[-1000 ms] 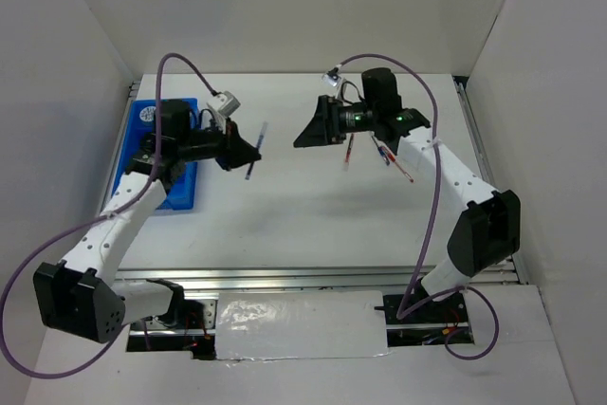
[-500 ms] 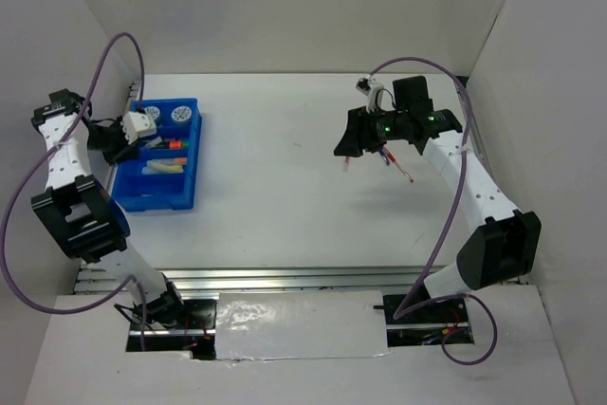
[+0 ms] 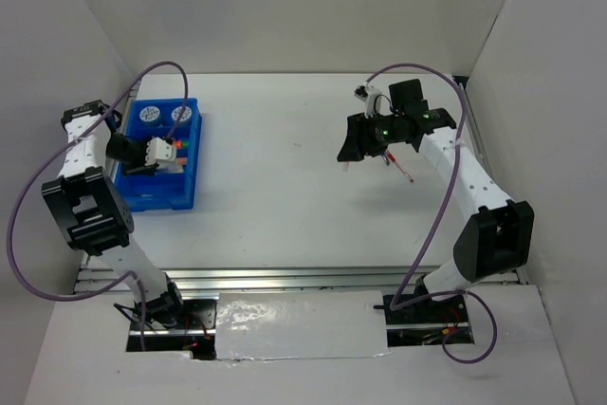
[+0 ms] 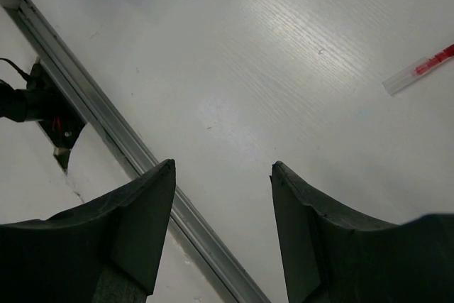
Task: Sort the stationery into containers
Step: Place the pen in the storage box.
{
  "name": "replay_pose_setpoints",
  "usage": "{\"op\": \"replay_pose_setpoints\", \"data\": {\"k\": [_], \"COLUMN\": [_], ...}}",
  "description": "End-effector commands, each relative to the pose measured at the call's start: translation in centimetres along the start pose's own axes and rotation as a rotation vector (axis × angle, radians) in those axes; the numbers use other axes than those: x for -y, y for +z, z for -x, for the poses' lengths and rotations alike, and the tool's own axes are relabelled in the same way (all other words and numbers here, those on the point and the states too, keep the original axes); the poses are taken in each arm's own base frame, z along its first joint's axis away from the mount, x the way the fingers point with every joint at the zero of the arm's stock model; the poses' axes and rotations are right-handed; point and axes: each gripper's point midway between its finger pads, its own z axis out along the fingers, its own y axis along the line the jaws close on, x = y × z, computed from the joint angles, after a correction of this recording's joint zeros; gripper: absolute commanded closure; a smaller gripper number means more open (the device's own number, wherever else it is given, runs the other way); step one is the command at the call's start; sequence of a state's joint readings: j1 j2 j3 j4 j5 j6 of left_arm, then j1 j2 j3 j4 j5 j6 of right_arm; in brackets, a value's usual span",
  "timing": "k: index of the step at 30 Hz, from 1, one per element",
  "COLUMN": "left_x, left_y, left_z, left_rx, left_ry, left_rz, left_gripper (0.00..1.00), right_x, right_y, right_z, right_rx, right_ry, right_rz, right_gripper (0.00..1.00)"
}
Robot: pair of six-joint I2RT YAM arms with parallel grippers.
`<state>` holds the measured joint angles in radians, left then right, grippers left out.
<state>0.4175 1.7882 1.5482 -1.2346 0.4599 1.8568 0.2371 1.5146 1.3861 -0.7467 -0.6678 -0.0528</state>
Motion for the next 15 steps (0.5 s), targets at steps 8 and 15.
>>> {"op": "replay_pose_setpoints", "data": {"k": [8,15], "left_x": [2.5,1.5], "left_y": [2.2,2.1], "left_z": [0.5,0.1], "left_rx": [0.042,0.028], "left_ry": [-0.009,-0.054], "left_rz": [-0.099,-0.087], "left_gripper": [0.65,0.50], "right_x": [1.8,4.1], "right_y": [0.1,0.2], "right_z": [-0.6,-0.2], "right_rx": [-0.035,-0.036], "right_ry": [0.004,0.026], "right_rz": [-0.056,-0.177], "right_gripper": [0.36,0.35]}}
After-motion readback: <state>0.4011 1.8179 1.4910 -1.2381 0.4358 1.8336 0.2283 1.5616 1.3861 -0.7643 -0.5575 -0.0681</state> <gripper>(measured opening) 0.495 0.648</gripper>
